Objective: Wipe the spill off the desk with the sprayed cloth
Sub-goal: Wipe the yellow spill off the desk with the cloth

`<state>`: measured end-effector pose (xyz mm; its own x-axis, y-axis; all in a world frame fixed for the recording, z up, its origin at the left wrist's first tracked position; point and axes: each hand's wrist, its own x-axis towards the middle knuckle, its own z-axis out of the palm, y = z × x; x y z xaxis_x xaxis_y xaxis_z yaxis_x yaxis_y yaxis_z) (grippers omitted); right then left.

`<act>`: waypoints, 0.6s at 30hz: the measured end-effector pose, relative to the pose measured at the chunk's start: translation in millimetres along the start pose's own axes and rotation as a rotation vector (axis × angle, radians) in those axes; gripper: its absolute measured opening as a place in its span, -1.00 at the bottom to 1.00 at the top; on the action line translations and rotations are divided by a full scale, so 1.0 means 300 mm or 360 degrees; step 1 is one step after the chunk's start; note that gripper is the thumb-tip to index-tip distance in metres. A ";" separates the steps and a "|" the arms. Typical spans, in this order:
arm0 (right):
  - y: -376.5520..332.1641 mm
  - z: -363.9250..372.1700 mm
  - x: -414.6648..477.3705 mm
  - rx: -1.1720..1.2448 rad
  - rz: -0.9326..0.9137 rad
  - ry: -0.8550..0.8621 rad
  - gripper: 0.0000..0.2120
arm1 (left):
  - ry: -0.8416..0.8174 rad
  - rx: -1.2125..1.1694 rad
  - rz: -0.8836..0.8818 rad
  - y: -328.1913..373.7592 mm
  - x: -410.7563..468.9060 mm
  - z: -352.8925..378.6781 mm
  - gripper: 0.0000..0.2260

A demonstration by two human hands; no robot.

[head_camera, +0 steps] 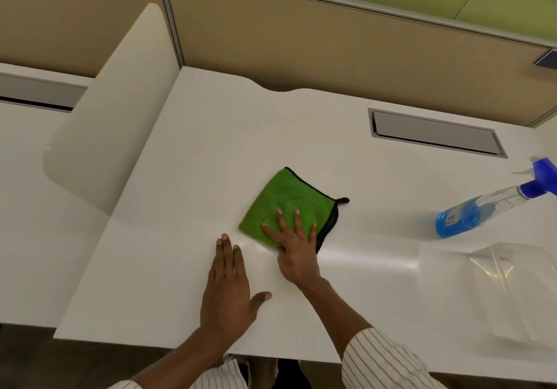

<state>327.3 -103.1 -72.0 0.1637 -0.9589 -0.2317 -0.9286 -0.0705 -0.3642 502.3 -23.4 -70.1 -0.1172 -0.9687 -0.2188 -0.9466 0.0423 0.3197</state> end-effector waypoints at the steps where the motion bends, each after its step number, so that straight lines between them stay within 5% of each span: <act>1: 0.014 0.003 -0.017 -0.0033 -0.0092 -0.0024 -0.27 | 0.0005 0.0005 -0.0026 -0.011 -0.014 0.000 0.10; 5: 0.119 0.008 -0.113 -0.0122 -0.0330 -0.0020 -0.27 | -0.0060 0.0026 -0.0067 -0.022 -0.038 0.007 0.08; 8: 0.223 -0.033 -0.169 -0.0063 -0.0245 0.0062 -0.21 | -0.0074 0.0039 -0.0085 -0.014 -0.024 0.004 0.08; 18: 0.230 -0.072 -0.282 0.0173 0.1159 0.0474 -0.25 | -0.0120 0.0074 -0.0118 -0.007 -0.028 -0.005 0.09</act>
<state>242.0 -32.7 -57.9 -0.5827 -0.7877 -0.1998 -0.7276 0.6152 -0.3036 505.8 -15.8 -67.6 -0.0669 -0.9485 -0.3097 -0.9662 -0.0158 0.2572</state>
